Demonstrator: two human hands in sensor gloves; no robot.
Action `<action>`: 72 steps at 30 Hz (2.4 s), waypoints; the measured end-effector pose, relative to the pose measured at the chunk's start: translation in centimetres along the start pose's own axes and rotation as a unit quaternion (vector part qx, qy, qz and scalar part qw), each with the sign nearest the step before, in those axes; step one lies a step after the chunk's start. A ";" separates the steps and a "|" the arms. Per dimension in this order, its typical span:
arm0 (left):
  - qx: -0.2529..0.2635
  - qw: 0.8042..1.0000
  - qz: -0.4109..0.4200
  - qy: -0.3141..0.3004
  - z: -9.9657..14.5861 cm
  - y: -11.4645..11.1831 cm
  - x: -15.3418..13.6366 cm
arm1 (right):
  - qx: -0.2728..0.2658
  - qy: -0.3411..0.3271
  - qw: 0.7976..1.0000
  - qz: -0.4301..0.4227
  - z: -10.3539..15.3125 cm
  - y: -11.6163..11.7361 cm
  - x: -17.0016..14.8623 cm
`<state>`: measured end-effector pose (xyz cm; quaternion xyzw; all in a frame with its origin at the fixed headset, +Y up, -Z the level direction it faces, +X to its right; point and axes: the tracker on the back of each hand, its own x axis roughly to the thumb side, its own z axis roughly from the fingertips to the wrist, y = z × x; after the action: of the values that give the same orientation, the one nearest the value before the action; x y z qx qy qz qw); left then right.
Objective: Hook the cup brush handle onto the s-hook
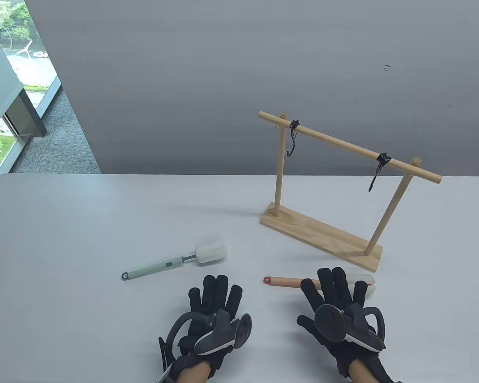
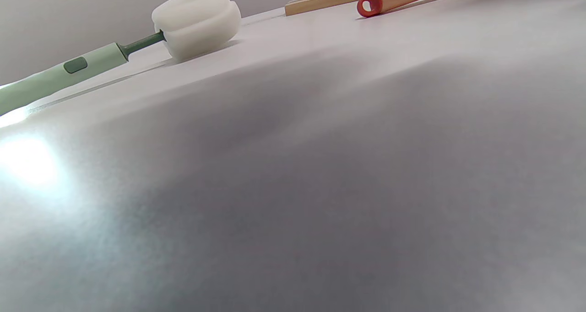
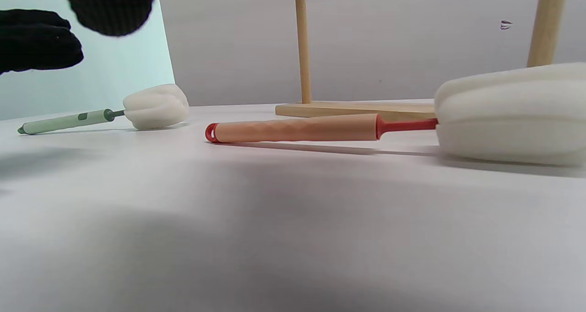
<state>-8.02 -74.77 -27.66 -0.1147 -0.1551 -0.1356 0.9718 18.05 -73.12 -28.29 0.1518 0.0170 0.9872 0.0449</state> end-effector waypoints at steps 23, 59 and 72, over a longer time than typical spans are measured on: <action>0.015 0.998 0.043 -0.042 -0.1 0.0 0.1 | 0.002 0.007 1.000 -0.001 -0.3 0.3 -0.1; 0.092 0.995 0.018 -0.024 0.1 -1.3 -0.5 | 0.143 0.161 0.971 0.107 -9.7 2.3 -3.1; 0.099 0.995 0.012 -0.025 0.3 -1.2 -0.5 | 0.085 0.154 0.972 0.154 -9.1 1.2 -2.1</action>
<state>-8.89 -75.74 -27.31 -0.0232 -0.1904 -0.1054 0.9758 17.19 -74.68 -37.58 0.0017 0.0841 0.9887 -0.1237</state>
